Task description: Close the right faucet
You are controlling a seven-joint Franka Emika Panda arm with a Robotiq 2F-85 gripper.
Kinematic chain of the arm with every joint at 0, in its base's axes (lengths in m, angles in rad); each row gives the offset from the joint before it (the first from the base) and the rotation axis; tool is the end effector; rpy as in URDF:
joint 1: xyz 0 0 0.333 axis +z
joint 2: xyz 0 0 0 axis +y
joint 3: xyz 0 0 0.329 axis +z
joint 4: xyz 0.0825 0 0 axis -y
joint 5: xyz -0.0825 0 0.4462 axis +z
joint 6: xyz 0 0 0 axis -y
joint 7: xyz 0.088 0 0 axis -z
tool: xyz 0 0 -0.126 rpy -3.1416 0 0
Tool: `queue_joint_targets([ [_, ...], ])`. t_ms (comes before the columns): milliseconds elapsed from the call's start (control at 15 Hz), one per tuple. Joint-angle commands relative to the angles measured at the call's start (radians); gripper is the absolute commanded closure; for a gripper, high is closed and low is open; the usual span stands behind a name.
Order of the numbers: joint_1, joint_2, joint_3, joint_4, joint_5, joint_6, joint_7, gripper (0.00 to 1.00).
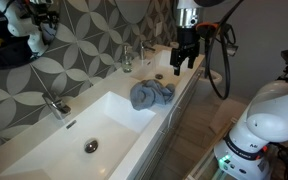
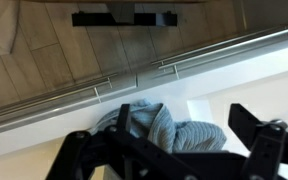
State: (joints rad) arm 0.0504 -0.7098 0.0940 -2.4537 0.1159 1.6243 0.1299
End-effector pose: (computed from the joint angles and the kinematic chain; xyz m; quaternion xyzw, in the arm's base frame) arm 0.3690 0.0699 0.5039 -0.9977 0.0125 0.0634 0.0192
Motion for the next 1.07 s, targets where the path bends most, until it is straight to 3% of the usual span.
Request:
queue_joint_targets([
  [0, -0.054, 0.075, -0.043, 0.063, -0.057, 0.122, -0.032, 0.00],
  [733, -0.148, 0.405, -0.118, 0.327, -0.197, 0.560, -0.051, 0.00],
  [867, -0.148, 0.449, -0.137, 0.373, -0.165, 0.581, -0.050, 0.00],
  [933, -0.141, 0.390, -0.131, 0.303, -0.174, 0.573, -0.058, 0.00],
  [1000, -0.142, 0.414, -0.137, 0.326, -0.173, 0.578, -0.058, 0.00],
])
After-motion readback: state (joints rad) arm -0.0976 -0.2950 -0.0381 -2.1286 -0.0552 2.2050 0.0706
